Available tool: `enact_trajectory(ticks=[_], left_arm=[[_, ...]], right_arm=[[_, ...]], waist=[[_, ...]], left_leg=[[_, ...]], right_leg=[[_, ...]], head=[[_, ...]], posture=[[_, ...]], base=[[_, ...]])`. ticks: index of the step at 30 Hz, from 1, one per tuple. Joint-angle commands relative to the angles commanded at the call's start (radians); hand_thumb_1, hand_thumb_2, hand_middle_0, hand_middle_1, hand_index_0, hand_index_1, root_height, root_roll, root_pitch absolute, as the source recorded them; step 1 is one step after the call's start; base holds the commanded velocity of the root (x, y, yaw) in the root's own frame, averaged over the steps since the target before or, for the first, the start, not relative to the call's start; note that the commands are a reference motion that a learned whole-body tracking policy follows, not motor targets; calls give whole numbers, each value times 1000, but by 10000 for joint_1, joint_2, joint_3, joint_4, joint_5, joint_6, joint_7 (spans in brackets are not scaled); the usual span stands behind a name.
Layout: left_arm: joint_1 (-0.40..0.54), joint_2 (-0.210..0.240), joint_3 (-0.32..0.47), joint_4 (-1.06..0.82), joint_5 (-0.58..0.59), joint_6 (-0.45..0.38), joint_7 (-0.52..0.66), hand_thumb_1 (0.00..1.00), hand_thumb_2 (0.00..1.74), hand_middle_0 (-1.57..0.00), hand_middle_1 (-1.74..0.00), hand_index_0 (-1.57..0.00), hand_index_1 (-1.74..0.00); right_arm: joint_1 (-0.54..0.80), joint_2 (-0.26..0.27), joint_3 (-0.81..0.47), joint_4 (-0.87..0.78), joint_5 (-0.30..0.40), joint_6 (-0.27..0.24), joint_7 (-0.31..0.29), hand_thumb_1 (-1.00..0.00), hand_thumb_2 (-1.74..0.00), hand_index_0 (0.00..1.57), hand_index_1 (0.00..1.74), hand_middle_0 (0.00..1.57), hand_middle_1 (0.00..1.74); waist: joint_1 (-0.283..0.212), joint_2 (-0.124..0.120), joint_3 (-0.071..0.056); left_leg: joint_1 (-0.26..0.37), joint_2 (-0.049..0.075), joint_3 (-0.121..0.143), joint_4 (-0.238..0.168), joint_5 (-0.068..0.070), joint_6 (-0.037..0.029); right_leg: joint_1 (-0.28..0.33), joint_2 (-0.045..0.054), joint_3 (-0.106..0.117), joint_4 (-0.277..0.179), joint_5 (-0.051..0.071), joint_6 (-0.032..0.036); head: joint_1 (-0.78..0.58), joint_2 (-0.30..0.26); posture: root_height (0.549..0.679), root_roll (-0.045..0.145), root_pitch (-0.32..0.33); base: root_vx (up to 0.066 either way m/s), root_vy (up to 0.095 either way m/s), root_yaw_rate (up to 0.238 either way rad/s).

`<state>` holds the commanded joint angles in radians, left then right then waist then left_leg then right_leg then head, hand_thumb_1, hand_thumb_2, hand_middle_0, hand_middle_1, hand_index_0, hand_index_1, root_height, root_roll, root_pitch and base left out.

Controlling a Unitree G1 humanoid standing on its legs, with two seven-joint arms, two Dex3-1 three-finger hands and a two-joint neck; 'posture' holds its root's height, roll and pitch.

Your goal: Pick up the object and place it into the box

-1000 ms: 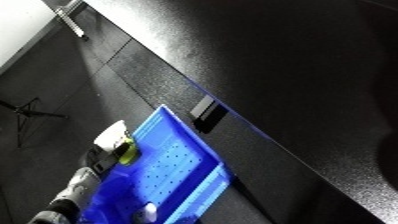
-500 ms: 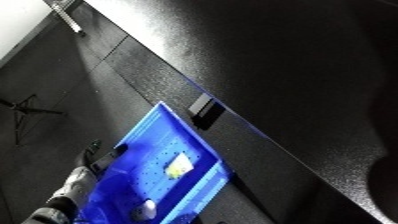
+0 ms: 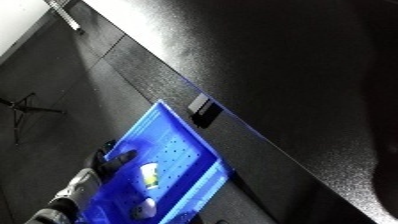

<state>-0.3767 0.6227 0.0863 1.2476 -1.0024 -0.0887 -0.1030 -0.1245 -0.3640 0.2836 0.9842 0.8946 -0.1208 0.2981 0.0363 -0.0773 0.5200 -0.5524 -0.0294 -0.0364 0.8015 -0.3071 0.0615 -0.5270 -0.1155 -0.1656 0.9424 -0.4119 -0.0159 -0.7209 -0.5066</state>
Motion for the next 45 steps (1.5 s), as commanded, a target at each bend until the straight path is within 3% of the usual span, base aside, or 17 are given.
enact_trajectory(ticks=[12, 20, 23, 28, 32, 39, 45], left_arm=[[396, -837, -1097, -308, 985, 355, -2678, 0, 0, 0, 0, 0, 0], [529, -1463, -1888, -897, 2090, 62, -2254, 0, 0, 0, 0, 0, 0], [481, -1637, -2186, -1132, 2401, -425, -1875, 0, 0, 0, 0, 0, 0], [501, -1817, -2477, -1248, 2932, -697, -1470, 0, 0, 0, 0, 0, 0], [534, -1912, -2626, -1167, 3162, -487, -1458, 0, 0, 0, 0, 0, 0], [605, -1959, -2800, -1056, 3229, 29, -1643, 0, 0, 0, 0, 0, 0], [565, -1961, -2899, -1140, 3178, 56, -1542, 0, 0, 0, 0, 0, 0]], right_arm=[[-367, -164, -300, -107, -110, -52, -543, 0, 0, 0, 0, 0, 0], [-631, -122, -446, 25, -303, -114, -792, 0, 0, 0, 0, 0, 0], [-779, -158, -556, 203, -324, -120, -777, 0, 0, 0, 0, 0, 0], [-1044, -228, -696, 480, -394, -40, -742, 0, 0, 0, 0, 0, 0], [-1241, -298, -734, 651, -564, 36, -652, 0, 0, 0, 0, 0, 0], [-1511, -457, -787, 779, -954, 52, -404, 0, 0, 0, 0, 0, 0], [-1702, -553, -735, 606, -1166, 97, -279, 0, 0, 0, 0, 0, 0]], waist=[[-164, 399, 0], [-303, 639, 0], [-368, 709, 0], [-465, 770, 0], [-561, 806, 0], [-707, 894, 0], [-783, 951, 0]], left_leg=[[127, 1, 205, 38, -112, 10], [224, 101, 301, -185, -7, -36], [264, 126, 349, -273, 26, -70], [327, 121, 422, -219, -58, -66], [344, 117, 513, -76, -170, -13], [411, 160, 629, 171, -369, 71], [487, 157, 663, 221, -438, 99]], right_leg=[[-131, -53, 156, -166, 314, 164], [-251, -106, 270, -158, 475, 266], [-275, -107, 325, -263, 611, 306], [-298, -63, 420, -426, 819, 351], [-337, -10, 477, -407, 869, 336], [-296, 40, 536, -255, 799, 260], [-241, 98, 566, -211, 752, 209]], head=[[2519, 236], [5294, 116], [6445, 40], [8031, 24], [8973, 89], [9693, 188], [10357, 135]], posture=[[617, 15, 35], [620, 15, 36], [621, 16, 38], [621, 18, 37], [620, 19, 35], [617, 21, 26], [617, 22, 22]], base=[[-36, -5, -114], [-31, -8, -107], [-32, -2, -51], [-15, -2, -92], [-9, 19, -154], [-1, 29, -153], [-5, 2, -75]])
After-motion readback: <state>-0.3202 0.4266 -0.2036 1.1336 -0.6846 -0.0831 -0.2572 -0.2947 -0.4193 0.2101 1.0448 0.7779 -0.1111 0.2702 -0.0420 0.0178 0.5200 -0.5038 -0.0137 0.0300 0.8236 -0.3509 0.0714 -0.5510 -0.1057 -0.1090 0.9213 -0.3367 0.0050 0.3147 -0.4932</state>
